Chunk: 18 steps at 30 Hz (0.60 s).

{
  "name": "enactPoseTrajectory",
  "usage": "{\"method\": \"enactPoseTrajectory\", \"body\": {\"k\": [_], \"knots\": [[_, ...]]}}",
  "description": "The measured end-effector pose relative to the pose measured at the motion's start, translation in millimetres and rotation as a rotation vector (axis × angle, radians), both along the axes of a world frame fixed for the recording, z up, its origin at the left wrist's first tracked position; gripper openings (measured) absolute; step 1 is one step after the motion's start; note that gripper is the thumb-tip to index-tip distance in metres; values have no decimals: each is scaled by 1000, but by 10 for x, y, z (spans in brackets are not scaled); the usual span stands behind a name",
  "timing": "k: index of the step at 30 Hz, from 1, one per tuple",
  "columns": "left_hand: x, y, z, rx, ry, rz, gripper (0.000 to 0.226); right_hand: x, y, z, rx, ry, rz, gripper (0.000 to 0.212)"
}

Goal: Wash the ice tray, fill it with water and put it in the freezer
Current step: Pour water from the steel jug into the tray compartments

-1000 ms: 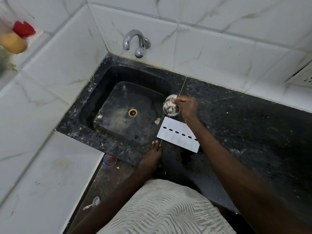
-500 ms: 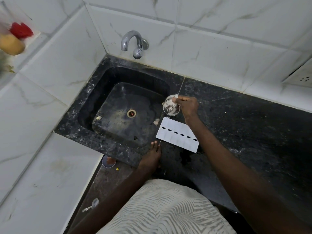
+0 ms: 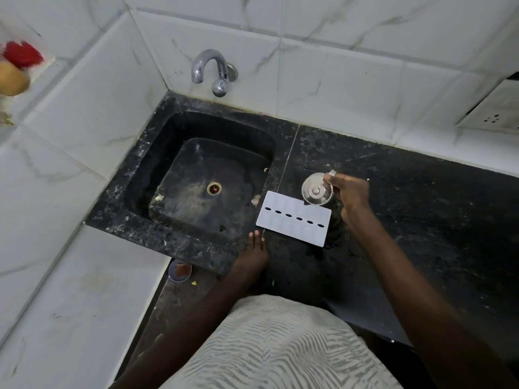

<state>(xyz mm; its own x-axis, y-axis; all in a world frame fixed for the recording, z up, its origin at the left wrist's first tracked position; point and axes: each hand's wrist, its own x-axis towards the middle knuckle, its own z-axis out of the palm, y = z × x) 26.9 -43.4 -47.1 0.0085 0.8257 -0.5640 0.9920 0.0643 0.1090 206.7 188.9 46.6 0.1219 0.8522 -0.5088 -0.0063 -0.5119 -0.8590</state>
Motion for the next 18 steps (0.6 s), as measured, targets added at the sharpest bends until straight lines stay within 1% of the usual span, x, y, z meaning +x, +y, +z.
{"method": "enactPoseTrajectory", "body": {"k": [2, 5, 10, 15, 18], "knots": [[-5, 14, -4, 1, 14, -5, 78, 152, -62, -1, 40, -41, 15, 25], [2, -2, 1, 13, 28, -17, 81, 346, -163, 25, 95, -77, 50, 22], [23, -10, 25, 35, 59, -20, 79, 521, -310, 72, 184, -152, 97, 19], [62, -12, 29, 37, 87, -17, 75, 610, -383, 26, 190, -222, 91, 23], [70, 4, 22, 31, 81, -11, 75, 621, -421, 33, 231, -242, 104, 26]]}}
